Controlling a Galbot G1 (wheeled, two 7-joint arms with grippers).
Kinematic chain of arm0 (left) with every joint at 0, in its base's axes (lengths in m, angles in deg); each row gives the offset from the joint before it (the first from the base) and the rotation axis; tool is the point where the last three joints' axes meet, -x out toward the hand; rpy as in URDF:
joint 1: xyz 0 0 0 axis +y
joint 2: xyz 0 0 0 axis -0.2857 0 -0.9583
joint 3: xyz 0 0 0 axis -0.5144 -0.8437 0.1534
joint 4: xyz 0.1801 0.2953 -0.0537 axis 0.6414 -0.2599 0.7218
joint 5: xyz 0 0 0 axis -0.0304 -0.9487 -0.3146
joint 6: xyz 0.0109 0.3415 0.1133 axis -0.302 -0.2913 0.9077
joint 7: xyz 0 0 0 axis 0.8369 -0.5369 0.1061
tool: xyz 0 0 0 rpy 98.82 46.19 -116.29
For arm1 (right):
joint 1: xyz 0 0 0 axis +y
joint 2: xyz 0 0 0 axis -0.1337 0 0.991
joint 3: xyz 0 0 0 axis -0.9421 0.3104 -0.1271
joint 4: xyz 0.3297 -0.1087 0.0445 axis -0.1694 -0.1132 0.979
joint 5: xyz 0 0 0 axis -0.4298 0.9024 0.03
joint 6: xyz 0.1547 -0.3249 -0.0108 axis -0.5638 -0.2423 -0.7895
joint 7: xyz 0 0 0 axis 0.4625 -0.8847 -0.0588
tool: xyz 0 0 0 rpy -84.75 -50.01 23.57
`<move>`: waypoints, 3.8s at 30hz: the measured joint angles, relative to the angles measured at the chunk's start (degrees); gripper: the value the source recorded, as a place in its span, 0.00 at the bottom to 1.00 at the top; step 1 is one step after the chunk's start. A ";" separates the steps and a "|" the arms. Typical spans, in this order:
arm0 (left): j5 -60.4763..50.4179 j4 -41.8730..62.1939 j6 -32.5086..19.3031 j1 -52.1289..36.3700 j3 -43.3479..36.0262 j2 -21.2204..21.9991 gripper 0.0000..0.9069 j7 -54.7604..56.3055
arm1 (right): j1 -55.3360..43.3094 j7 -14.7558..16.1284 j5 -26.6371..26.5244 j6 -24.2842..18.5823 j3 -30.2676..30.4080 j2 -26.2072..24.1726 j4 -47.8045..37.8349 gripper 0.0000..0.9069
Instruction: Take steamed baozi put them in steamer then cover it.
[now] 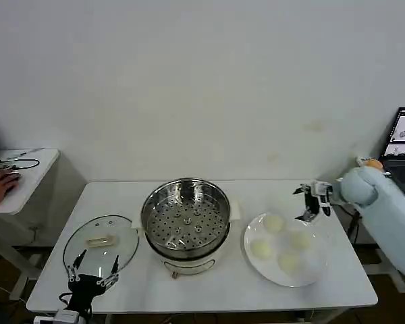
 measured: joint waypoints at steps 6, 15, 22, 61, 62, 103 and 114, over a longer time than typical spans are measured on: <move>0.13 -0.96 0.24 0.25 0.65 0.33 1.00 -0.11 | -2.72 1.40 3.72 -2.13 3.50 4.43 -4.59 1.00; 0.14 -1.01 0.43 -0.10 0.79 0.41 1.00 -0.18 | -4.30 2.66 7.37 -3.74 6.06 9.21 -9.93 1.00; 0.15 -1.25 0.47 -0.08 0.87 0.33 1.00 -0.27 | -4.52 2.80 8.71 -4.08 6.64 11.45 -13.14 1.00; 0.04 -0.82 0.45 0.12 -0.01 0.55 1.00 0.11 | -2.91 1.88 6.74 -1.71 6.67 11.57 -15.36 0.70; 0.04 -0.82 0.44 0.12 -0.05 0.53 1.00 0.12 | -2.95 1.86 6.53 -1.60 6.60 11.46 -15.23 0.70; 0.80 -3.63 1.78 -0.42 0.78 0.63 1.00 1.97 | -39.05 6.59 -21.10 -8.72 28.15 28.11 -15.38 0.70; 0.89 -2.39 1.96 -1.08 1.21 0.35 1.00 2.02 | -42.79 7.29 -17.78 -23.41 34.59 30.20 -11.47 0.71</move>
